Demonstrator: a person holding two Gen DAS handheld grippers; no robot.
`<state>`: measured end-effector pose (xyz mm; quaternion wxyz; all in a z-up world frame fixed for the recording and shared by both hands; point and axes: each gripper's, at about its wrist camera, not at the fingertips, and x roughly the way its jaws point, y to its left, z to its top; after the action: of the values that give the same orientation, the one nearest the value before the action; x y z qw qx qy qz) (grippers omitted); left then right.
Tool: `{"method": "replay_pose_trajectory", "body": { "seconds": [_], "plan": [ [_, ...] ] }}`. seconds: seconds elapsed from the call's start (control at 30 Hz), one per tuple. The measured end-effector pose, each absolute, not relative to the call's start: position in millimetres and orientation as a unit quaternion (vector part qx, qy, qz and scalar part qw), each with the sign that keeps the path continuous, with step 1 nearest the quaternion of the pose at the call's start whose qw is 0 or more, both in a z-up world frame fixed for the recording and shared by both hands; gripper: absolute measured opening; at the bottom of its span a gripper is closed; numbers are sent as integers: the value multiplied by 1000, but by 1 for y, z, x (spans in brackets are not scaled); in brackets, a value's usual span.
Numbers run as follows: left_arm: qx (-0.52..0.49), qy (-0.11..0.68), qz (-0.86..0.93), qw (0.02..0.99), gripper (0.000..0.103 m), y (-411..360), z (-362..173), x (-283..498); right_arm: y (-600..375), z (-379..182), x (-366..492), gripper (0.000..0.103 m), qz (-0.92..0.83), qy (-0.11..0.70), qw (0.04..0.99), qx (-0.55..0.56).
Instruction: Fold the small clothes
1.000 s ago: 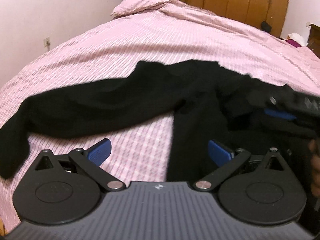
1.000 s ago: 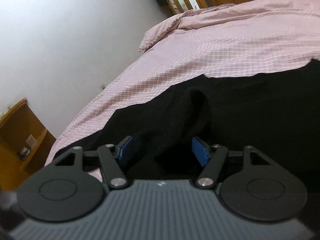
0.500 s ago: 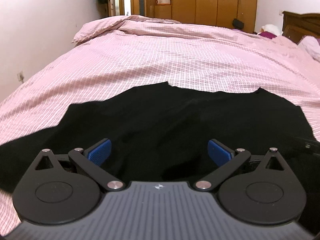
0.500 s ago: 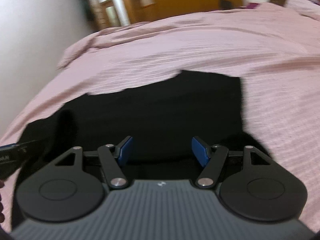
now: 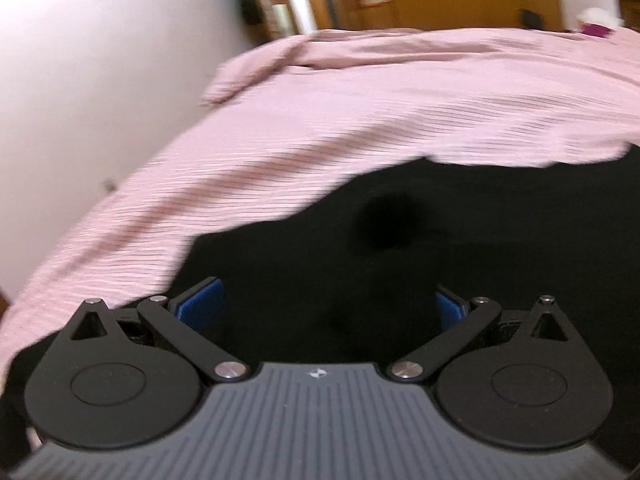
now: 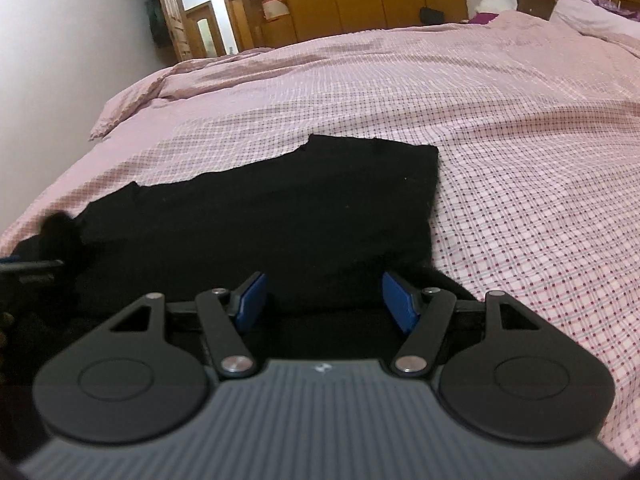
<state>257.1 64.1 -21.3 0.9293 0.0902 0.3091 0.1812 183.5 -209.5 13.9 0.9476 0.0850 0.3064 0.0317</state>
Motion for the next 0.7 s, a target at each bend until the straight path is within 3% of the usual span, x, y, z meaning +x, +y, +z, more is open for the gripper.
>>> {"method": "replay_pose_trajectory", "body": {
  "seconds": [0.27,0.47,0.57,0.7],
  "plan": [
    [35,295,120,947,103,88,8,244,-214,27,184,66,24,284,953,99],
    [63,347,125,927,103,79,-28,261,-220,3,201,65,26,303,949,79],
    [17,339,118,933,103,90,-41,258,-221,-7,201,74,44,284,955,74],
    [20,342,115,932,103,90,-38,257,-218,-7,201,76,45,284,955,69]
  ]
}}
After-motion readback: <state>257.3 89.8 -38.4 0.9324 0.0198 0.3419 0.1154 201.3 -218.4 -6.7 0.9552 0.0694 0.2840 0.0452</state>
